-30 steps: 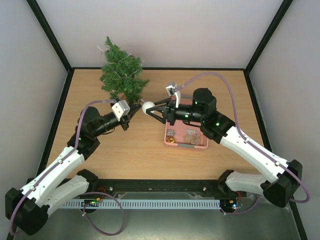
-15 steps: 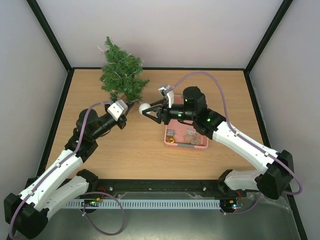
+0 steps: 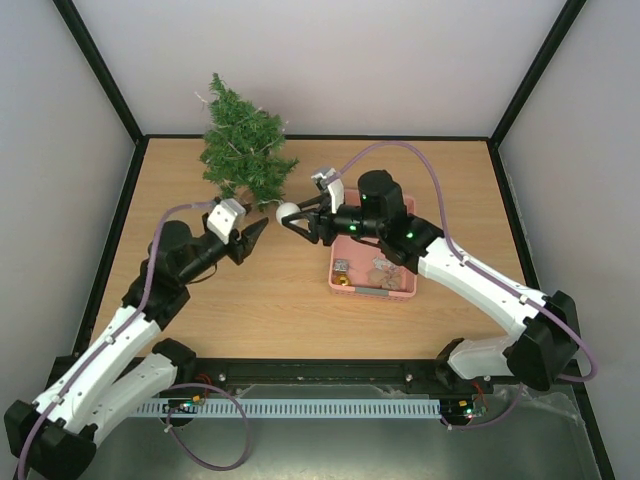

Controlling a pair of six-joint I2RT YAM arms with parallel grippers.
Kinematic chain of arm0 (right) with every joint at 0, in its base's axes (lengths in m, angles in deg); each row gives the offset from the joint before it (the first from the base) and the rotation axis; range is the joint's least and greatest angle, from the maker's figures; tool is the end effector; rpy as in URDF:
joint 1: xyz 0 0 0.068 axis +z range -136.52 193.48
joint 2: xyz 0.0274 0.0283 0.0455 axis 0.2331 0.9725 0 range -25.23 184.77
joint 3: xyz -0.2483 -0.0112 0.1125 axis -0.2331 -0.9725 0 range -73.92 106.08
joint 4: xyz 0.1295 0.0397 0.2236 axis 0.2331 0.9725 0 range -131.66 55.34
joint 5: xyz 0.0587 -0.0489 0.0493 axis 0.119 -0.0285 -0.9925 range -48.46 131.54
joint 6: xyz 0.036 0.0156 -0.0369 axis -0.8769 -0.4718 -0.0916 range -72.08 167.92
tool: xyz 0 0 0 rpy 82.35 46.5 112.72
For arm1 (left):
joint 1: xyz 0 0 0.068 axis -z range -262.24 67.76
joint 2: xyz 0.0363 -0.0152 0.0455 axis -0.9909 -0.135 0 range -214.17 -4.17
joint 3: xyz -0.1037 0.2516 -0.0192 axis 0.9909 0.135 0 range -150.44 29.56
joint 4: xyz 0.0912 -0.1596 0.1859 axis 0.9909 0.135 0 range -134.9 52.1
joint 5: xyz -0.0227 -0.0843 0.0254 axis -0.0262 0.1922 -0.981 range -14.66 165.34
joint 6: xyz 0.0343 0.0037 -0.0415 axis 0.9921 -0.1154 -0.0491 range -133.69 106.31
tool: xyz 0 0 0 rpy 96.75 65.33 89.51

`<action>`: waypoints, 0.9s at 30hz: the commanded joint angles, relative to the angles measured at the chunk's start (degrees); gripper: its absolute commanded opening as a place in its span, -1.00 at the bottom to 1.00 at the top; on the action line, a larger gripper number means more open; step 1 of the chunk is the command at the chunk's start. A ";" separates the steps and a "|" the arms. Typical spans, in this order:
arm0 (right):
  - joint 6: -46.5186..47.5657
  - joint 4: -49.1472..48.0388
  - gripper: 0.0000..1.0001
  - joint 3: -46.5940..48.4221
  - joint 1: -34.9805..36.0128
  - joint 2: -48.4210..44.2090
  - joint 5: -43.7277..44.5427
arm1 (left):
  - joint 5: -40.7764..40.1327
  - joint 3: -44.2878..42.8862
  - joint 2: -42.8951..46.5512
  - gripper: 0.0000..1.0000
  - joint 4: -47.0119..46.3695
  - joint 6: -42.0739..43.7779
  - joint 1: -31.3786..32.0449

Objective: Decorate the small christmas tree
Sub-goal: Hang the decoration item on the Christmas tree.

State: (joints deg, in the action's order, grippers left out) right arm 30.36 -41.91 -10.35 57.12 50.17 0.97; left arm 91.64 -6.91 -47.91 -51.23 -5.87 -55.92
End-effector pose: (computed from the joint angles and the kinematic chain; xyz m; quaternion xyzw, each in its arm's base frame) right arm 0.2044 0.2269 0.3573 -0.3775 0.6585 0.5331 0.3736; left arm 0.1641 -0.0923 0.3227 0.3022 0.6455 -0.2113 0.6688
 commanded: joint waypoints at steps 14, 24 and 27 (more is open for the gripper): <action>18.89 7.07 -0.15 4.37 0.44 -4.40 12.40 | 21.49 -7.74 -6.91 0.12 -2.94 -69.13 -7.30; 19.35 4.72 -0.16 4.58 1.52 -5.24 13.11 | 19.05 3.55 -4.33 0.38 -30.45 -106.15 -7.04; 19.11 3.50 -0.16 4.56 2.50 -4.72 13.30 | 16.95 4.35 -3.81 0.40 -30.83 -110.57 -6.50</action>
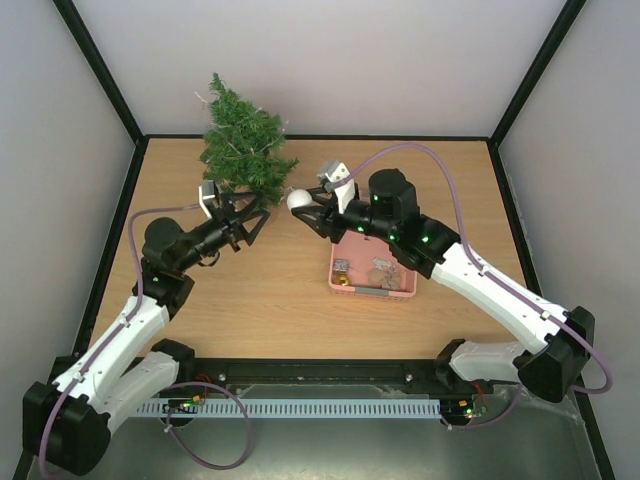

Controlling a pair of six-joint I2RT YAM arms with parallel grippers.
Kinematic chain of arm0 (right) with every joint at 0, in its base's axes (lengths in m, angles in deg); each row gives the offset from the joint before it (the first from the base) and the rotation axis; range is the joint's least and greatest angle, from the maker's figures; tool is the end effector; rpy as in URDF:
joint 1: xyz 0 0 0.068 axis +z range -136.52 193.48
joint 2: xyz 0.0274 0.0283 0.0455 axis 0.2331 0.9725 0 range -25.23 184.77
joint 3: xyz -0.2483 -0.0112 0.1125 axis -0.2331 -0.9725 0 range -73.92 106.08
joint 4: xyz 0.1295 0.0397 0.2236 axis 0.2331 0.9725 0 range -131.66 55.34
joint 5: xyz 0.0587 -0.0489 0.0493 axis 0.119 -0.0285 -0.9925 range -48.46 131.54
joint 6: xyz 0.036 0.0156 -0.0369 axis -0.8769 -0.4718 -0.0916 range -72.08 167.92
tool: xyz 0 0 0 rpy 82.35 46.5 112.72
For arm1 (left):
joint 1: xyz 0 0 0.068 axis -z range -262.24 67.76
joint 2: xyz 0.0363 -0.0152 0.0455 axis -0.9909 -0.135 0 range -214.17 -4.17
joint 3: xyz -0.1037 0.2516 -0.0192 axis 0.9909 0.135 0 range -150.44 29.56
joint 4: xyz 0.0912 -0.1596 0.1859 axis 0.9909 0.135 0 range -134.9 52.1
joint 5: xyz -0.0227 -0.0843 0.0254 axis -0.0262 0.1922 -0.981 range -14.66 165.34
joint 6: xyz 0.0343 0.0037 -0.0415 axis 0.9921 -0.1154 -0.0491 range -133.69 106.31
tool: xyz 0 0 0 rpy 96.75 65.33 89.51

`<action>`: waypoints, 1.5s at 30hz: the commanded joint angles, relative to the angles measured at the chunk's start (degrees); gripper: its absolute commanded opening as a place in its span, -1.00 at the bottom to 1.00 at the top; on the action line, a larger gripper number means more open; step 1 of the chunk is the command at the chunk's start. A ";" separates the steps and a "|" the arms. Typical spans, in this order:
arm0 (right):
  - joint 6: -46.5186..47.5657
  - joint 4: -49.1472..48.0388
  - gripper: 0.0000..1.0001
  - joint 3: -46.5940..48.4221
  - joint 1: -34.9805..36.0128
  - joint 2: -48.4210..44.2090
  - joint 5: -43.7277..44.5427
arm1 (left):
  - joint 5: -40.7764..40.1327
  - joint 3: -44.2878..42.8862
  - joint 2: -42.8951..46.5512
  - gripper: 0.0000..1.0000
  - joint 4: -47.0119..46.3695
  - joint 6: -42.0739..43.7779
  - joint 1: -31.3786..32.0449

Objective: Decorate the small christmas tree
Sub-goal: Hang the decoration item on the Christmas tree.

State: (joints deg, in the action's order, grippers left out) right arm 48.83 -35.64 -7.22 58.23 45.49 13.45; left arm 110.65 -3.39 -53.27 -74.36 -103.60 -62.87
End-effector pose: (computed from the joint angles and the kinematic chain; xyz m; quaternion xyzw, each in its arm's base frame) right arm 0.1907 0.2127 0.3871 -0.4322 0.6246 0.4053 0.5088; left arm 0.1814 -0.0855 0.3262 -0.1472 0.6201 -0.7183 0.2790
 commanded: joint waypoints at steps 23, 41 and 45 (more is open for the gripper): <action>0.52 -4.60 -0.16 -0.55 6.42 1.35 3.44 | -4.84 2.14 -0.52 -0.34 -5.35 -17.77 0.32; 3.24 -4.76 -0.16 -3.86 6.49 1.87 2.43 | -5.51 -5.54 -2.64 -0.95 6.35 7.85 -1.99; 4.04 -7.16 -0.17 -3.46 6.50 3.29 5.57 | -5.34 -11.13 -4.63 -0.95 12.35 16.53 -2.08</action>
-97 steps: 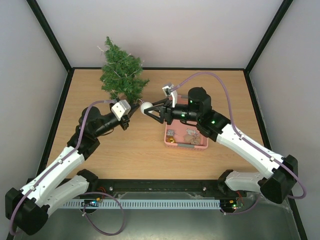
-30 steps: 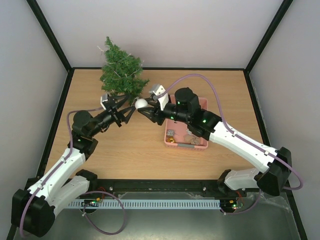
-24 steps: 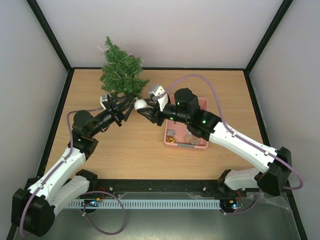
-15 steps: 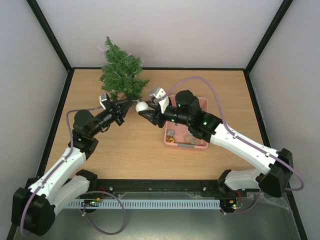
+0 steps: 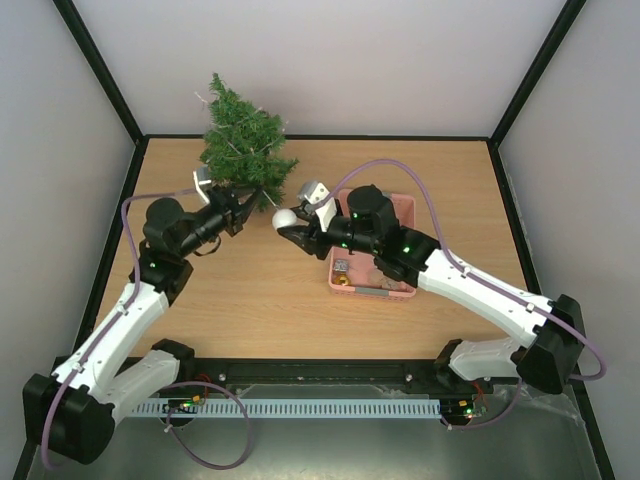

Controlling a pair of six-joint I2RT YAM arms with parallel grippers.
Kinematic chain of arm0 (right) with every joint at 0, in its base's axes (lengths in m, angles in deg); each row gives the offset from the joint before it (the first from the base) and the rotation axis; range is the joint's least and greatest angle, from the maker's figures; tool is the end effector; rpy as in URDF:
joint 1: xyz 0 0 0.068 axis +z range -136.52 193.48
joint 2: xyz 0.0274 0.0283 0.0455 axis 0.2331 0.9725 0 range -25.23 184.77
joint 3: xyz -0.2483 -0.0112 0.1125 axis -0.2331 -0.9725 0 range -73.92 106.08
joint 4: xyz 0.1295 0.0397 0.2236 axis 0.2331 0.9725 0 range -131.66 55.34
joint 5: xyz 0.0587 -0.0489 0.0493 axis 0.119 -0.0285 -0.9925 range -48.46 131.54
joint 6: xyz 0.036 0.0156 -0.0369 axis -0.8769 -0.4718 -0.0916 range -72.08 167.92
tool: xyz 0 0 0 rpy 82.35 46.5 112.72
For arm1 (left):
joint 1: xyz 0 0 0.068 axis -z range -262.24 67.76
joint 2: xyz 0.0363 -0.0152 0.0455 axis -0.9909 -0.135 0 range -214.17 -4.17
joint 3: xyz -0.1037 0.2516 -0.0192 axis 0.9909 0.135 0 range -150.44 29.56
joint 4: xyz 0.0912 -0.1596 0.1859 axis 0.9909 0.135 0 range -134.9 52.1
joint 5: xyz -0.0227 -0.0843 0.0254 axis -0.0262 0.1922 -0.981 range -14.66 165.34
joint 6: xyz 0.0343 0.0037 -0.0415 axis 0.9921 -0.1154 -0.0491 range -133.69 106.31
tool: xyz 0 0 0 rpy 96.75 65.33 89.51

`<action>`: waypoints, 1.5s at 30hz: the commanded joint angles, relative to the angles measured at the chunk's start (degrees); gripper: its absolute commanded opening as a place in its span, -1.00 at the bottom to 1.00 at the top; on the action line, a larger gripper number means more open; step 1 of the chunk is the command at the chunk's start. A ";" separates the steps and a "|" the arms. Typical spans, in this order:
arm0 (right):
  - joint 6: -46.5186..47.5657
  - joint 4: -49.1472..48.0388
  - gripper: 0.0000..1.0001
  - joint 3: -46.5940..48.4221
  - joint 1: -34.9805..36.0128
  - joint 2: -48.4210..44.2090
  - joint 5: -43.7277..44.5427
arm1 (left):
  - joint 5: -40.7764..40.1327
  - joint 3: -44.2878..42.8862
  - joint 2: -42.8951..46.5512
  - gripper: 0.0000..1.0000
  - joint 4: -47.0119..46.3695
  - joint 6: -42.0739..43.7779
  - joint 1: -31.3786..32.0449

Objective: Decorate the small christmas tree
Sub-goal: Hang the decoration item on the Christmas tree.

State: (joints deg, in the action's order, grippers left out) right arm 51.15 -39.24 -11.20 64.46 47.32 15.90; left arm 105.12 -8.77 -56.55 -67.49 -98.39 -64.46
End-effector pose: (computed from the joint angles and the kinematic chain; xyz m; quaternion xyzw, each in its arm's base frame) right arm 0.1744 0.2398 0.3602 -0.4699 0.6123 0.4057 0.4896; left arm 0.1992 -0.0824 0.3369 -0.1853 0.6335 -0.6760 0.3276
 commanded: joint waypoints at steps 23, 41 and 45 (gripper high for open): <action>9.74 -12.71 -0.17 4.23 0.28 8.14 17.45 | -2.03 -28.12 -13.02 -0.95 32.95 45.84 -1.31; 15.50 -13.33 -0.17 7.52 0.27 12.35 15.46 | -4.11 -30.91 -15.02 -0.95 37.49 50.48 -1.79; 16.10 -13.07 -0.17 8.20 0.31 13.27 15.38 | -7.22 -31.14 -14.30 -0.95 37.70 52.58 -1.87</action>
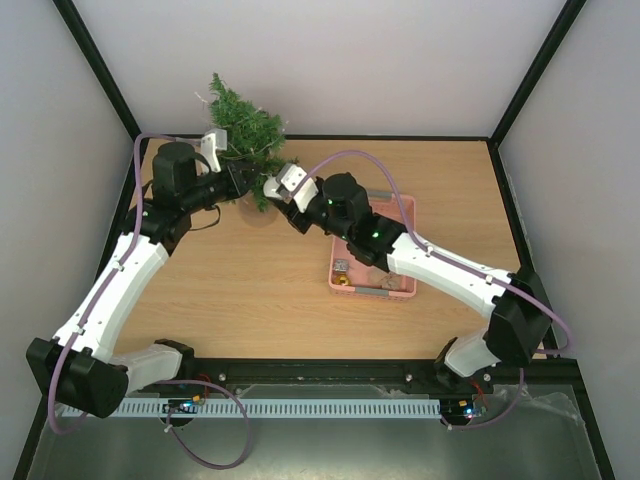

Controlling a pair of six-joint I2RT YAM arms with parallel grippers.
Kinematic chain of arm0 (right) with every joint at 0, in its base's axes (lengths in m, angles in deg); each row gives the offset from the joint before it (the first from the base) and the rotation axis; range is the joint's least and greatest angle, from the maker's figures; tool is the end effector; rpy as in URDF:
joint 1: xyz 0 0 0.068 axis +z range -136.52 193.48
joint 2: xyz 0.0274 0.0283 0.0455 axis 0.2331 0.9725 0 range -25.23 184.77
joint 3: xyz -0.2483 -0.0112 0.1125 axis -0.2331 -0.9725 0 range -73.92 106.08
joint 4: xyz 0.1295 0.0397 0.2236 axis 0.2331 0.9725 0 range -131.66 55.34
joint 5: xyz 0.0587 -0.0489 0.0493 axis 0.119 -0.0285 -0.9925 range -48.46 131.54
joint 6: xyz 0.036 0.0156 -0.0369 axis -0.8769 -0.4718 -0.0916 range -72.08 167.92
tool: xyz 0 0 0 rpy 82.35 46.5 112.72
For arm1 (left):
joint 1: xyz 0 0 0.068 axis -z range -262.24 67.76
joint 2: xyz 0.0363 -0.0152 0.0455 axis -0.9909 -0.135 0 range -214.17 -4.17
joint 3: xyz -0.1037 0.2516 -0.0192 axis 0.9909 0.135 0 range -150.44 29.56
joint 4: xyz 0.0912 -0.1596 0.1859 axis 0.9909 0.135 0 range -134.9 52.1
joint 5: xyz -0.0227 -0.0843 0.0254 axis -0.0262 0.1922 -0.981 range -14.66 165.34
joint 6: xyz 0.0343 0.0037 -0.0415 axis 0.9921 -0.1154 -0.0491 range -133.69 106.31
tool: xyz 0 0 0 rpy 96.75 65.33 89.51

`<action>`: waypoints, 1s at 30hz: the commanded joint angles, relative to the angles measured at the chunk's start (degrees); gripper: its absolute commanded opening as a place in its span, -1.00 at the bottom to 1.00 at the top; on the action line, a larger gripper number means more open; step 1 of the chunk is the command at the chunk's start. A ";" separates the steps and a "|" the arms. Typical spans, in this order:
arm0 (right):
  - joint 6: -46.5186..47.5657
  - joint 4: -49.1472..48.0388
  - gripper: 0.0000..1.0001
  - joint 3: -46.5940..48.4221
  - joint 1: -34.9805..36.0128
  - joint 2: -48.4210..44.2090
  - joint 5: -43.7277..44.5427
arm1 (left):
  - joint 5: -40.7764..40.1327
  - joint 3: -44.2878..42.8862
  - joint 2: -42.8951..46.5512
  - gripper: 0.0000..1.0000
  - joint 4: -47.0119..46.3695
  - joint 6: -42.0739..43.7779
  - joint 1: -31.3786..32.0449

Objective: Decorate the small christmas tree
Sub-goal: Hang the decoration item on the Christmas tree.

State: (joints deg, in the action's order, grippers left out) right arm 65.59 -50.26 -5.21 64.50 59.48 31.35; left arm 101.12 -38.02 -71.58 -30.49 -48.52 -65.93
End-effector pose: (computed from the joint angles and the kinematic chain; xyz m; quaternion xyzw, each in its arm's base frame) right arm 0.2189 0.2806 0.3526 -0.4706 0.5847 0.2526 0.6106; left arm 0.2512 -0.0895 0.3918 0.0113 0.7815 -0.4171 0.4638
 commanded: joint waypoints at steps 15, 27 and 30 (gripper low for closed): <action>2.02 -7.73 -0.17 3.54 0.29 4.33 5.01 | -8.71 -5.28 -0.54 -0.95 0.13 5.66 -0.67; 2.01 -5.67 -0.16 3.68 0.22 4.23 2.46 | -8.31 -4.84 1.66 -0.24 2.08 8.74 -1.28; 0.60 -3.42 -0.16 1.77 0.22 1.87 0.42 | -5.68 -2.93 4.40 -0.01 2.02 11.87 -1.52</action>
State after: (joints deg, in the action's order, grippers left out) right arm 67.02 -55.83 -2.13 64.50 64.44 34.19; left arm 93.12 -41.91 -71.06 -29.05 -41.06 -66.96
